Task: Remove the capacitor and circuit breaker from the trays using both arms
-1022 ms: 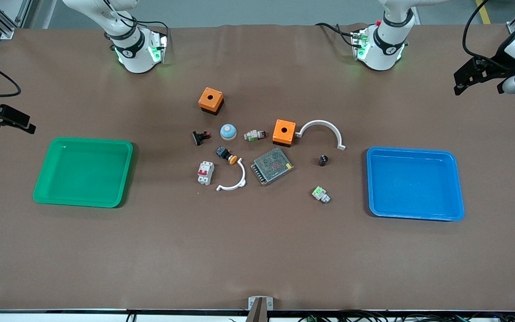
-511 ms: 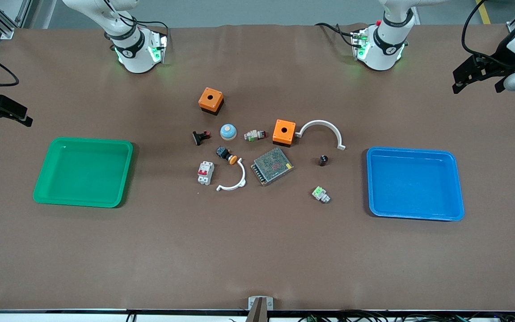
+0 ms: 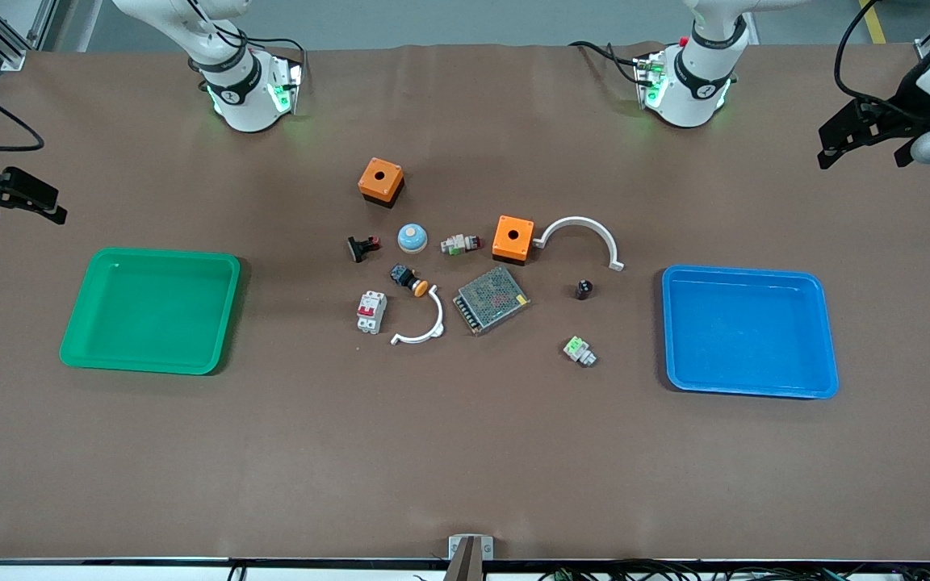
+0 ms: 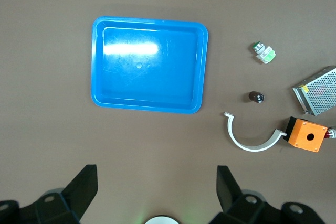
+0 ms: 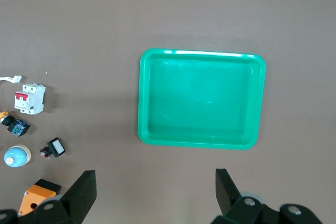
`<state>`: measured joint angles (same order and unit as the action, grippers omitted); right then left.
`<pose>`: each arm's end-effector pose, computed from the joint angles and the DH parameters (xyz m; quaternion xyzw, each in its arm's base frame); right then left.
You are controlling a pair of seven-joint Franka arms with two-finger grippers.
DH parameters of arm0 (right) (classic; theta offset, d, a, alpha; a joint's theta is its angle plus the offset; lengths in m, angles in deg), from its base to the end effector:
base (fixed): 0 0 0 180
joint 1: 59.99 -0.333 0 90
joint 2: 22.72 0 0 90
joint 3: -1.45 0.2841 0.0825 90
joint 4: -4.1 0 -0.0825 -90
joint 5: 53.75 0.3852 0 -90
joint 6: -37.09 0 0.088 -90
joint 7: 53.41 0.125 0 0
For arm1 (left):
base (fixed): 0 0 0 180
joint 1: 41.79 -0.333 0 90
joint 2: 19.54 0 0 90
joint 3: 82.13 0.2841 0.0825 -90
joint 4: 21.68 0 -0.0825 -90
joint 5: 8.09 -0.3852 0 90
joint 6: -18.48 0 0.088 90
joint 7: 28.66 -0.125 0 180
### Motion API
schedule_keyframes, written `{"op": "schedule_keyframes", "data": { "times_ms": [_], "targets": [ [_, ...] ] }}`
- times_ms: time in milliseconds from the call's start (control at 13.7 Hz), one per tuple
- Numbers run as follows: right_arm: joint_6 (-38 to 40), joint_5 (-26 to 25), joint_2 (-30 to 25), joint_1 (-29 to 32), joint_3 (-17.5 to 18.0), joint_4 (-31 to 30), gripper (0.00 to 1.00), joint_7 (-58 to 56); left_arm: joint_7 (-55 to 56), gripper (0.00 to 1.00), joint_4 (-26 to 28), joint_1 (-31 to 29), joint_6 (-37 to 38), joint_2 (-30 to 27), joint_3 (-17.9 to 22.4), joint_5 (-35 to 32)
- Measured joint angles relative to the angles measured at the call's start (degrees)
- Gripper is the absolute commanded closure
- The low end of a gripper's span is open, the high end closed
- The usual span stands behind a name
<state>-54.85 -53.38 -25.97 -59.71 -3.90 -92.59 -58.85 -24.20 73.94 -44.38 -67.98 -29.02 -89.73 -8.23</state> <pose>0.5378 -0.0533 0.5532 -0.9999 0.0017 0.0126 0.0071 0.5001 -0.0487 0.6098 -0.9999 0.0038 -0.0031 0.0119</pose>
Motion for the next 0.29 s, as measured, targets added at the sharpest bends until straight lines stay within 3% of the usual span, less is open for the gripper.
{"op": "schedule_keyframes", "data": {
  "times_ms": [292],
  "targets": [
    [0.2, -0.3, -0.1, 0.1, -0.1, 0.0, 0.00, -0.5, 0.0, 0.00, -0.1, 0.1, 0.0, 0.1, -0.1, 0.0]
  ]
}}
